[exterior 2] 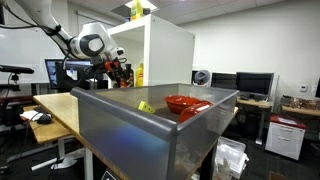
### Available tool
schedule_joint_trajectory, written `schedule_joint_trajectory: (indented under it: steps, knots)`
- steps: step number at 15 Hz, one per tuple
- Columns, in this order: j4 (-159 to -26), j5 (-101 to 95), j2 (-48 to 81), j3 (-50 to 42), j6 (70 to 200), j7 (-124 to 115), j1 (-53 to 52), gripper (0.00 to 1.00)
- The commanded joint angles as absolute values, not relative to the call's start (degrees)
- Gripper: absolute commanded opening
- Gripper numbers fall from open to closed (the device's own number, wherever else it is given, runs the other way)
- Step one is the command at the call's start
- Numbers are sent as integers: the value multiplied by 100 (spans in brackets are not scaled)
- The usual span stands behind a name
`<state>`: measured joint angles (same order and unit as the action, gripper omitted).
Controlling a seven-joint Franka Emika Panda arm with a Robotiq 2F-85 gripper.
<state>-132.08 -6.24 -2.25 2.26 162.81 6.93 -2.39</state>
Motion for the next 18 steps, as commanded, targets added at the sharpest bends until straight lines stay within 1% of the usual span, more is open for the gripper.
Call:
schedule_joint_trajectory:
  steps: [1,3,5,7,10,18]
  knots:
    - [-13058,-867,-87,254,16306,393,-222,35]
    - [-13053,-829,-90,256,16321,368,-236,35]
    - [-13045,-800,-85,256,16295,369,-244,85]
    - [-13056,-783,-117,252,16273,371,-242,87]
    - [-13073,-731,-182,249,16233,390,-244,99]
    - [-13114,-625,-619,200,15443,386,-216,100]
